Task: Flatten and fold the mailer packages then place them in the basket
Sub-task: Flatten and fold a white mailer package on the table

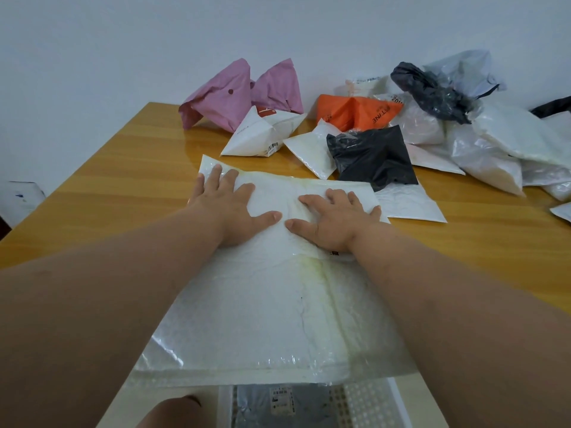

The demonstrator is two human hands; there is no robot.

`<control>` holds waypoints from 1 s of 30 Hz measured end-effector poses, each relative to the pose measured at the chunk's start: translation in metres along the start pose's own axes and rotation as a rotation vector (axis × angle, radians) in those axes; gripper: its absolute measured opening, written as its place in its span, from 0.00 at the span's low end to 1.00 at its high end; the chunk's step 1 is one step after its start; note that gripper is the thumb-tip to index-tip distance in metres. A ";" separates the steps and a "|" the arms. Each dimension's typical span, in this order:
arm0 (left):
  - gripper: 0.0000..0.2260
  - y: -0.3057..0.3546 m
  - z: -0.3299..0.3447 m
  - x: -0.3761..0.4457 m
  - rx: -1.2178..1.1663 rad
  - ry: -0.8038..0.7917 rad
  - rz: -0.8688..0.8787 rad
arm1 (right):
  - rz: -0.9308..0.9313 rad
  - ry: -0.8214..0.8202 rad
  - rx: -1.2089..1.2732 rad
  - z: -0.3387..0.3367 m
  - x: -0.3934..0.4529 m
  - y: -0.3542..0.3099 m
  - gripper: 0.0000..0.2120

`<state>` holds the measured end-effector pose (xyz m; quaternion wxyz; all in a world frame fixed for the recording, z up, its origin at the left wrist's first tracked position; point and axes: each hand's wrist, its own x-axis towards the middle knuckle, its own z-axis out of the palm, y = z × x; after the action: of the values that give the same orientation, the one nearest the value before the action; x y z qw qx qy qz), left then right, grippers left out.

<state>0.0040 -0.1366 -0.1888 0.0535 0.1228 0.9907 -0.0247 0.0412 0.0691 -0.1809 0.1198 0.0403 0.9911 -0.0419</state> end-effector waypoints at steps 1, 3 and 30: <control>0.43 0.000 -0.001 -0.001 -0.003 0.013 -0.003 | 0.010 0.014 0.001 0.000 0.001 -0.002 0.40; 0.42 0.000 -0.002 -0.003 0.002 0.054 -0.008 | 0.026 0.048 -0.003 0.002 0.002 -0.006 0.45; 0.50 -0.004 -0.007 0.013 -0.044 -0.148 -0.079 | -0.089 0.028 -0.043 0.006 0.015 -0.005 0.29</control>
<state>-0.0104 -0.1371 -0.1830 0.1283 0.0804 0.9884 -0.0142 0.0276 0.0645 -0.1899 0.1050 -0.0061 0.9941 -0.0253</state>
